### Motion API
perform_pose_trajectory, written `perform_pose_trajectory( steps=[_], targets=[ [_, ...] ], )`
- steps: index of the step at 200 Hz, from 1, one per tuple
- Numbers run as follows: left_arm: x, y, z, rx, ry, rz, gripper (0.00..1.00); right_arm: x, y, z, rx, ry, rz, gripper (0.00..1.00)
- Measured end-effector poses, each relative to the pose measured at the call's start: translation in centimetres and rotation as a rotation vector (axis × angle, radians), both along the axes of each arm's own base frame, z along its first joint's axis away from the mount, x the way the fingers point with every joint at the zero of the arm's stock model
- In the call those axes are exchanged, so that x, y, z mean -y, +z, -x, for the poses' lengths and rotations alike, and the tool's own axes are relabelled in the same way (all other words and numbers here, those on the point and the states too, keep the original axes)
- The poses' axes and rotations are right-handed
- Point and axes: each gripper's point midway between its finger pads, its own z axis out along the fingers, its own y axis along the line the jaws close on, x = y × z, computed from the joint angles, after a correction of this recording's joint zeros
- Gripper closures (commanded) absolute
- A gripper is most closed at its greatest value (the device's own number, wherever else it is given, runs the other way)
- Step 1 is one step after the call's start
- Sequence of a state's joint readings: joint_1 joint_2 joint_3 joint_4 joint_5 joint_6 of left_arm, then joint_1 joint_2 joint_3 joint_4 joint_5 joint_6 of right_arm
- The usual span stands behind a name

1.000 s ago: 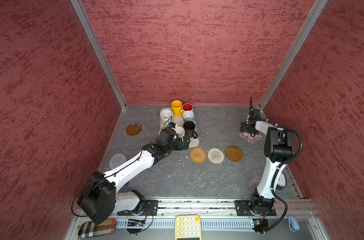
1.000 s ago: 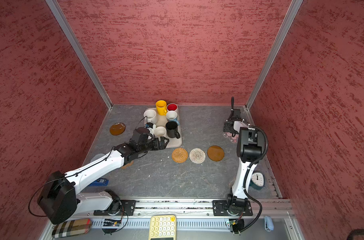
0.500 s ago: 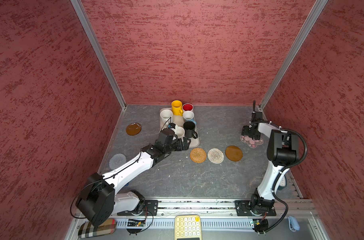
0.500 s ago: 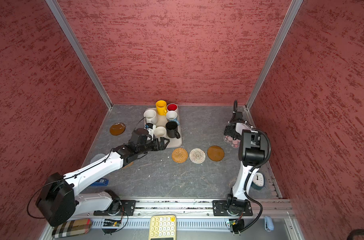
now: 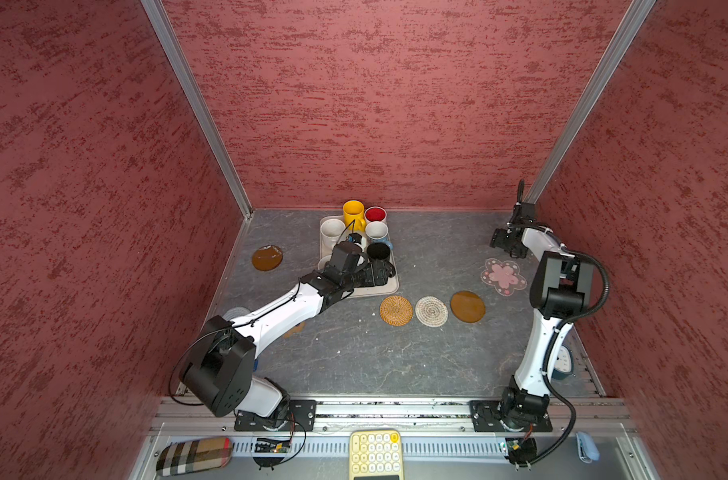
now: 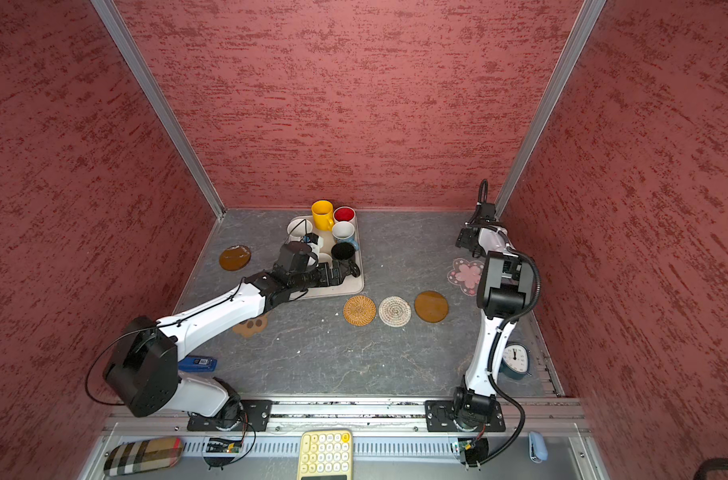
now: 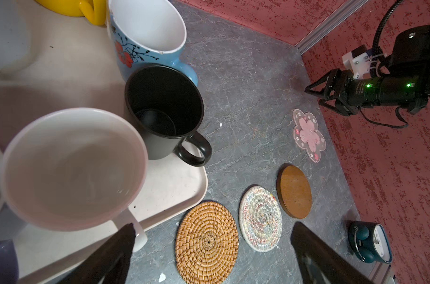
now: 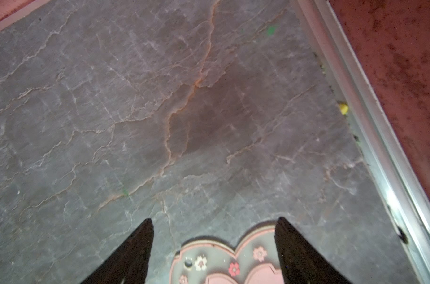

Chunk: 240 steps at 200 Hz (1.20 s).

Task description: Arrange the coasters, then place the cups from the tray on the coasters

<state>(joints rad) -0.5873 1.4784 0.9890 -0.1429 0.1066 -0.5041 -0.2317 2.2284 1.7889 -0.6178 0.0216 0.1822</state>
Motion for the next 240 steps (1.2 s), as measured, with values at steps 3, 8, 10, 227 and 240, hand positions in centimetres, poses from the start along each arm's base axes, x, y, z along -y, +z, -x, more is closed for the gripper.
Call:
perform_pose_trajectory(
  steps=[3,8,10,227,240],
  targets=[
    [0.1,-0.1,-0.1,-0.002,0.0,-0.001,0.01,0.0,-0.2,-0.1,-0.003,0.0,-0.001,0.23],
    [0.1,-0.2,-0.2,-0.006,0.0,-0.004,0.01,0.0,-0.5,-0.3,-0.008,0.002,-0.001,0.24],
    [0.2,-0.2,-0.2,-0.008,0.0,-0.005,0.0,0.0,-0.6,-0.4,-0.01,0.003,-0.001,0.24],
    [-0.2,-1.7,0.6,-0.039,-0.005,-0.029,0.0,-0.2,-3.4,1.5,-0.06,0.001,-0.002,0.38],
    [-0.2,-1.7,0.8,-0.037,-0.008,-0.027,0.0,-0.3,-3.4,1.8,-0.058,0.001,-0.002,0.39]
  ],
)
